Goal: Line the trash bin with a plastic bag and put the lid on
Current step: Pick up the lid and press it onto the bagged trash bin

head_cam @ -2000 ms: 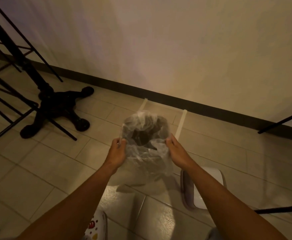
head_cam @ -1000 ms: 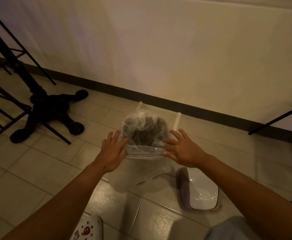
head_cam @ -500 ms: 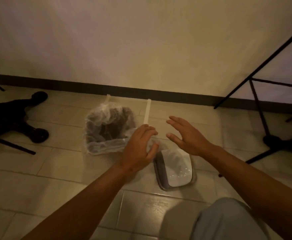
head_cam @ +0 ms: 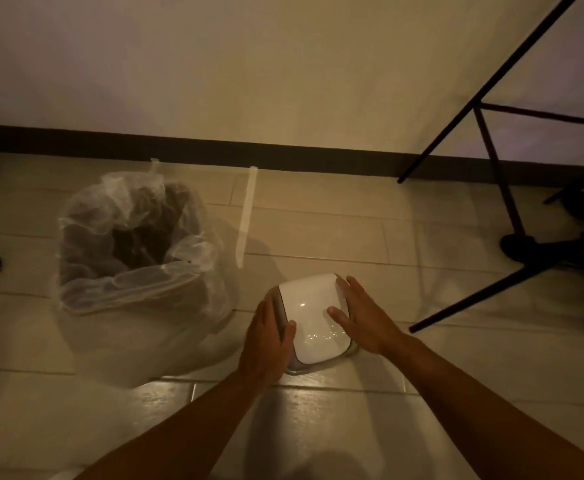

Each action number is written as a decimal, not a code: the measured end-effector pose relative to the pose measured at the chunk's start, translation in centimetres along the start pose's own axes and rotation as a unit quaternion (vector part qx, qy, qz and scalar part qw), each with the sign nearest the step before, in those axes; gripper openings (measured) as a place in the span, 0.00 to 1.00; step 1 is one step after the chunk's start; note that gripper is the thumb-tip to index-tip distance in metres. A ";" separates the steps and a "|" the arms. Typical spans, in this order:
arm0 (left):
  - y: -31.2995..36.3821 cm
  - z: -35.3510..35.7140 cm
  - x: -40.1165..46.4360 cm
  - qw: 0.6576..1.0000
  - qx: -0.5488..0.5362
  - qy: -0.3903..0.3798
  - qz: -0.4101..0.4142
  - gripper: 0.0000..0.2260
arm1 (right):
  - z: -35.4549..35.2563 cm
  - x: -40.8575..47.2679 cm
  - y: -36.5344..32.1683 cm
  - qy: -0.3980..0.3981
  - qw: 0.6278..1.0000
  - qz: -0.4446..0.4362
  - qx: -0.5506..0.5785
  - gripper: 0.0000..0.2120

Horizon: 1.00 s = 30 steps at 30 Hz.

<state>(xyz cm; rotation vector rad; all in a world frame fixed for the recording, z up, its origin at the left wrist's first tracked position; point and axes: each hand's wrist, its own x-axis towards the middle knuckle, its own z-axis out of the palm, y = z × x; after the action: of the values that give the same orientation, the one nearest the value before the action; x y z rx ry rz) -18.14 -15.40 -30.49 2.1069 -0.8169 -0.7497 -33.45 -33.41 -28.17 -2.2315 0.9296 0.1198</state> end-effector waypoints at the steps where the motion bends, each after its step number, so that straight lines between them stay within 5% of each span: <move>1: -0.5 0.5 0.2 1.000 -0.007 -0.014 -0.007 0.35 | 0.6 0.3 0.3 0.007 0.999 0.008 0.031 0.39; 12: 5.7 -2.7 2.4 0.997 -0.051 -0.031 0.056 0.39 | -4.6 0.6 -5.2 0.145 0.985 0.000 0.099 0.33; 21: 19.8 -14.5 4.0 0.975 -0.086 0.105 0.177 0.38 | -20.6 0.4 -19.4 0.296 0.948 -0.102 0.055 0.23; 30: 17.3 -29.9 1.9 0.949 -0.081 0.268 0.148 0.33 | -17.6 3.3 -34.1 0.227 0.946 -0.206 0.107 0.26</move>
<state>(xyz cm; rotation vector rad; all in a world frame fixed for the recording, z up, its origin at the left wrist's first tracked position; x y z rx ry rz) -0.77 -13.18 -0.64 1.8494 -0.7132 -0.0661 -11.81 -29.79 3.51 -2.2305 0.6401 -0.6796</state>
